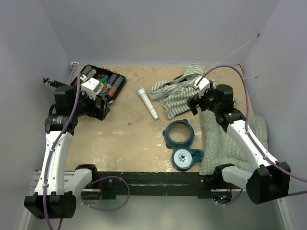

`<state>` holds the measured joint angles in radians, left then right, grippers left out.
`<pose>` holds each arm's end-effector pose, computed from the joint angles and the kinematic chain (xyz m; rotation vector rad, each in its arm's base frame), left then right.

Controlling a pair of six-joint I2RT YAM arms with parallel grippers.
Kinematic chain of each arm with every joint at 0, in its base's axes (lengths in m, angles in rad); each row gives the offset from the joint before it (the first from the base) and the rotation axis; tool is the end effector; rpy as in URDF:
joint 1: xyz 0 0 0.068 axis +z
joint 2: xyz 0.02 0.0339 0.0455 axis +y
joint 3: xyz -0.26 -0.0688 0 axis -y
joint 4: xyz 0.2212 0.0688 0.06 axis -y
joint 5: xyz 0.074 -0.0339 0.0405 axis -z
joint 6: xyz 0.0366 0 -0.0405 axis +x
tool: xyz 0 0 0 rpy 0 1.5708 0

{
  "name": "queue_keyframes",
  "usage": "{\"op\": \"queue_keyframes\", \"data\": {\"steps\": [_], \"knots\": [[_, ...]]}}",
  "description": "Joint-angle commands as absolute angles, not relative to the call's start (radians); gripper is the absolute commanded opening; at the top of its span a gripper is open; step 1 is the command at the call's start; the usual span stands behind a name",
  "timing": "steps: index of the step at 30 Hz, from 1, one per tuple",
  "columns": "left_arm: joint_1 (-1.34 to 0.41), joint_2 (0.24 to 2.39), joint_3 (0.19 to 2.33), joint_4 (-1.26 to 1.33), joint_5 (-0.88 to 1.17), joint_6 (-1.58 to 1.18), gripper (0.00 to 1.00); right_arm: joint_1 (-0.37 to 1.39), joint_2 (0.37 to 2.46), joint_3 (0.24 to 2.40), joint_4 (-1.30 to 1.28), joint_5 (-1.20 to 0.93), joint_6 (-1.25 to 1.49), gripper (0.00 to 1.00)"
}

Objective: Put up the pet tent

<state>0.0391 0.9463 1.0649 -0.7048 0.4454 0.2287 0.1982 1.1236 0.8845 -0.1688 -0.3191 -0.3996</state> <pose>0.1702 -0.0091 0.3510 0.4515 2.0608 -0.3201 0.2296 0.0578 0.3107 -0.7715 1.8033 0.1834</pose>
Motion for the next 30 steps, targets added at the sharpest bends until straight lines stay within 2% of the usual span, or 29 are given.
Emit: {"op": "queue_keyframes", "data": {"steps": [1, 4, 21, 28, 30], "knots": [[0.043, 0.946, 1.089, -0.679, 0.511, 0.267, 1.0, 0.305, 1.169, 0.931, -0.095, -0.252, -0.445, 0.99], [0.043, 0.974, 1.114, -0.704, 0.537, 0.294, 1.0, 0.365, 1.282, 0.986, -0.074, -0.213, -0.46, 0.99], [0.014, 1.022, 1.068, -0.661, 0.594, 0.342, 1.0, 0.46, 2.012, 1.557, 0.002, -0.014, -0.511, 0.99], [0.012, 1.058, 1.063, -0.632, 0.609, 0.338, 1.0, 0.46, 2.15, 1.621, -0.061, -0.047, -0.586, 0.98], [0.014, 1.071, 1.06, -0.62, 0.618, 0.331, 1.0, 0.46, 2.169, 1.638, -0.077, -0.066, -0.591, 0.95]]}}
